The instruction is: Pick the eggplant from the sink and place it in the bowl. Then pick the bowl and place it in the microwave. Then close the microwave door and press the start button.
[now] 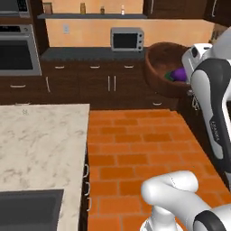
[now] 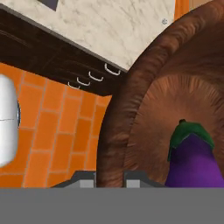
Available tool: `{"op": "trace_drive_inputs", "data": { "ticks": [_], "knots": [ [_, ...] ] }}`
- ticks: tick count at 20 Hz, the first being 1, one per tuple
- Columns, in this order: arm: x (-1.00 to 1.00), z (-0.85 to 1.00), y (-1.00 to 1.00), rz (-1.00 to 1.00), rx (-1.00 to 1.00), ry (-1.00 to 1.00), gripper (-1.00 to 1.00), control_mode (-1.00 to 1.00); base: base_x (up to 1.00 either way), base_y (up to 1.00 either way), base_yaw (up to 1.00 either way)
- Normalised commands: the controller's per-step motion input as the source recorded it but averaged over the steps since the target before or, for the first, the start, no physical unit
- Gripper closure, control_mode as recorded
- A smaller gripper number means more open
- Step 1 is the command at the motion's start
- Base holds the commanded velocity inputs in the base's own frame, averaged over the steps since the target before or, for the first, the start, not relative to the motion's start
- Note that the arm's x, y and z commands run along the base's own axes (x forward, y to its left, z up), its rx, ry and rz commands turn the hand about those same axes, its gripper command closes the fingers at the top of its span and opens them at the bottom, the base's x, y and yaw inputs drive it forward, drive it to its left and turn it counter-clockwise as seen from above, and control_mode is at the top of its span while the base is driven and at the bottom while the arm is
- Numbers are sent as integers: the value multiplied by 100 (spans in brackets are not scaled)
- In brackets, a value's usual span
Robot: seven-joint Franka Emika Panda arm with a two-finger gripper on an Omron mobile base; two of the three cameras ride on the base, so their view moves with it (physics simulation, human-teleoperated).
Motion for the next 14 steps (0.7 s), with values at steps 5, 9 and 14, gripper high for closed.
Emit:
{"op": "trace_drive_inputs", "data": {
  "ticks": [5, 9, 14],
  "knots": [
    [0, 0, 0, 0, 0, 0, 100, 100, 98, -88, 45],
    [0, 0, 0, 0, 0, 0, 100, 100, 100, -84, 45],
    [0, 0, 0, 0, 0, 0, 100, 100, 95, -87, 45]
  ]
}}
